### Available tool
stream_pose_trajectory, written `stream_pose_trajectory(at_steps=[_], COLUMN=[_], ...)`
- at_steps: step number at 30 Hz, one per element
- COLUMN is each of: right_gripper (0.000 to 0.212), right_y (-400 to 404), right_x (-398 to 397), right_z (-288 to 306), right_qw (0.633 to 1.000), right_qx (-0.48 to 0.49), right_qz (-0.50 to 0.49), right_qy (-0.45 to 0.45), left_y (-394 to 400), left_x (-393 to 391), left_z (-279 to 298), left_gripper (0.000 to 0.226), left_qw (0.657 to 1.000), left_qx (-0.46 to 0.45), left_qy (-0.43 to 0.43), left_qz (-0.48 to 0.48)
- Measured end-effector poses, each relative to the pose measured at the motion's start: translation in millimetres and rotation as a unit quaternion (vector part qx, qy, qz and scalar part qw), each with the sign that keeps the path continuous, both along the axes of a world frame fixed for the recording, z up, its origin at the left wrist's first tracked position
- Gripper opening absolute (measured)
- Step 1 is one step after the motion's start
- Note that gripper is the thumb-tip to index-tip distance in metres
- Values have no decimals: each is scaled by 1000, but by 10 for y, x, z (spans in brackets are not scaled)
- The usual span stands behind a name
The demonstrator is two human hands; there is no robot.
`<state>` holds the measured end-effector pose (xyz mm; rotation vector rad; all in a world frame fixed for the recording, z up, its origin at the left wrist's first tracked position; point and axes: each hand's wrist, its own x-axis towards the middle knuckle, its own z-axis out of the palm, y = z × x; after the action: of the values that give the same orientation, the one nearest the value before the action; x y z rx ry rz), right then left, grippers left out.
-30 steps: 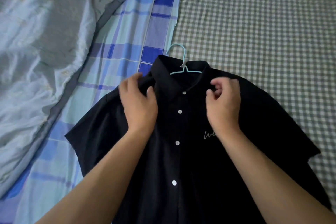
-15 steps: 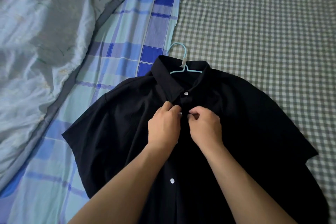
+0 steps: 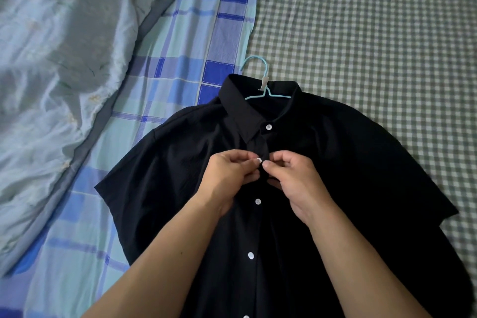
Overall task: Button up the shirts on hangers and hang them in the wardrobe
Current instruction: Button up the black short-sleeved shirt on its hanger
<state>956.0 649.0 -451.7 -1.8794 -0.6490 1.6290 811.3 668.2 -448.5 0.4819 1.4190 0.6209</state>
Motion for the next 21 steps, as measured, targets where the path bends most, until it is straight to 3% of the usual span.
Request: stream_pose_trajectory(at_steps=[9,14,19,21], right_gripper=[24,21,23,25], right_y=[-25,44,73,65], right_x=[38,12,28,9], right_z=[124,130,124,77], right_qw=[998,994,990,984], right_qx=[35,92,121,144], right_qz=[20,59,68,81], right_qy=[39,-24,-25,-74], left_y=[-33,-1,48,43], left_x=[28,17,-39,-40], left_z=[-27,12,22,29], left_gripper=[9,12,12,14], left_qw=[997,999,998,997], left_qx=[64,28,-5,-8], left_qy=[52,-6,-49,-65], left_qz=[-11,-33,-40,-50])
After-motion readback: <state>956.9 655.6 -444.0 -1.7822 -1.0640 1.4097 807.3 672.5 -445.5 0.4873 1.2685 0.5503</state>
